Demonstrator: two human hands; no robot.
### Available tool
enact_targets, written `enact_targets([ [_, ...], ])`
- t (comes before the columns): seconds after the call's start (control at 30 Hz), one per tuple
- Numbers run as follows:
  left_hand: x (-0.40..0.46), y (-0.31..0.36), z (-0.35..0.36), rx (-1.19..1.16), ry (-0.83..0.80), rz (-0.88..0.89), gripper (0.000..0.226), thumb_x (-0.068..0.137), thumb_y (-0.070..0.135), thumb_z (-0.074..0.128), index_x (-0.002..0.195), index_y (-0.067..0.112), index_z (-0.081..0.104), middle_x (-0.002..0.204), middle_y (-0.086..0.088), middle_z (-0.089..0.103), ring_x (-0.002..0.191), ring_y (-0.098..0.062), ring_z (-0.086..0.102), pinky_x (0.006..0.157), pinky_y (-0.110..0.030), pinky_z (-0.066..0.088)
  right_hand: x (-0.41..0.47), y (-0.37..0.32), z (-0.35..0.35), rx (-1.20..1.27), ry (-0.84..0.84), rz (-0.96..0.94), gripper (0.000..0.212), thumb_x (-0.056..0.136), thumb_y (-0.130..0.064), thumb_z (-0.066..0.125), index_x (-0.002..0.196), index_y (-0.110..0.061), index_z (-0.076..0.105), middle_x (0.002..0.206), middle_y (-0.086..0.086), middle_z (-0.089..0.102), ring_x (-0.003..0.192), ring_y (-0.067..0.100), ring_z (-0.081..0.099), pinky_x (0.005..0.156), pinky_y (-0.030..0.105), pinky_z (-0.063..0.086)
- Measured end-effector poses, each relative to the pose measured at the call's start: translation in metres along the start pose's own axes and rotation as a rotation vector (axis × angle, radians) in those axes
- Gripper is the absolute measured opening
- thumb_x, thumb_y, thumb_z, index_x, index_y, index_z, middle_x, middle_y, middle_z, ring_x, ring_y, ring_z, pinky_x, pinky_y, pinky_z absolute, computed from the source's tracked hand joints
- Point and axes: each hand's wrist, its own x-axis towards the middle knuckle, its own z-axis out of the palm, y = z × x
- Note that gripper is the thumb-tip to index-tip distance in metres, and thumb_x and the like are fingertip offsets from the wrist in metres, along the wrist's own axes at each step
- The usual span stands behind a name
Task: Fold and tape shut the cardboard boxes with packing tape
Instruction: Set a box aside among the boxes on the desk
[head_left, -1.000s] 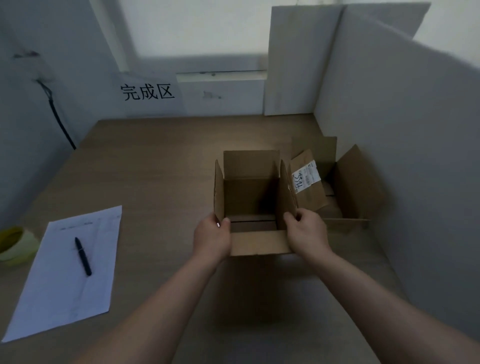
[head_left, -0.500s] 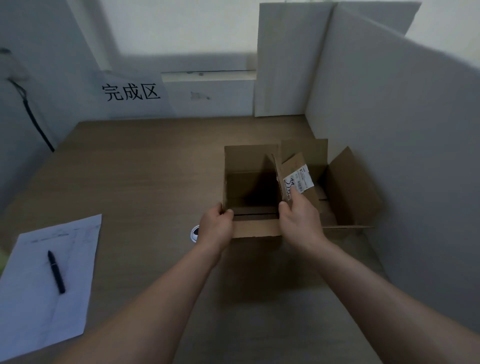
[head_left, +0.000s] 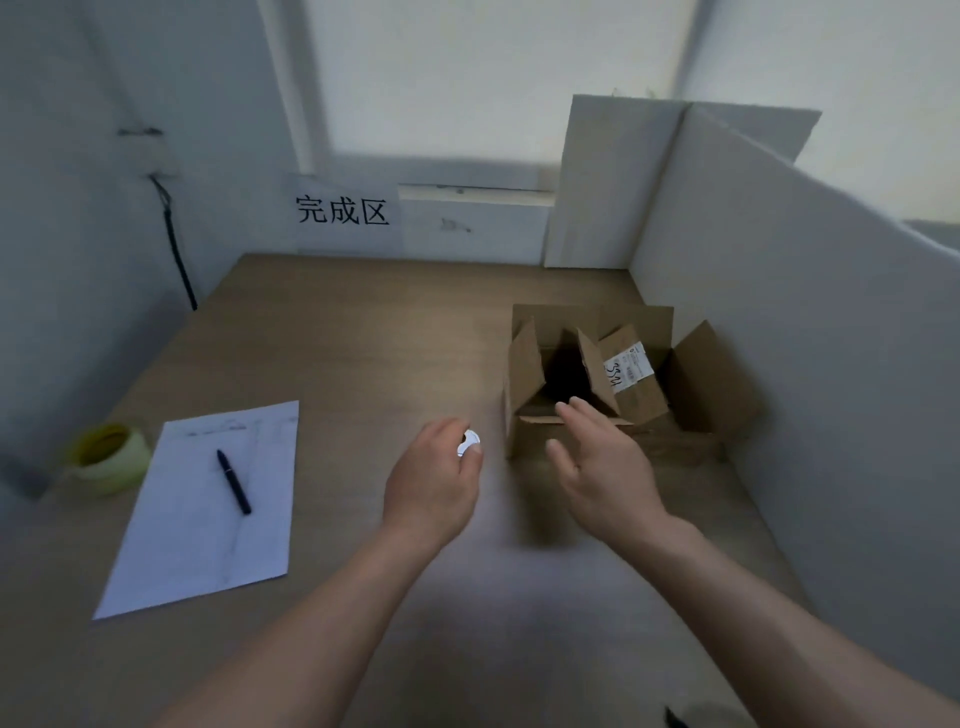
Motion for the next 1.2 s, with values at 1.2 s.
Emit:
enact_targets([
  [1.2, -0.696, -0.122, -0.241, 0.535, 0.617, -0.868, 0.039, 0.096, 0.04, 0.046, 0.126, 0.018, 0.058, 0.133, 0.0, 0.056, 0.122, -0.023, 0.051, 0.096, -0.039, 0.046, -0.486, -0.365, 0.123, 0.019, -0.562, -1.182, 0.051, 0.099, -0.042, 0.048, 0.144, -0.019, 0.046, 0.149, 0.0, 0.048, 0.129, 0.022, 0.05, 0.098, 0.033, 0.042],
])
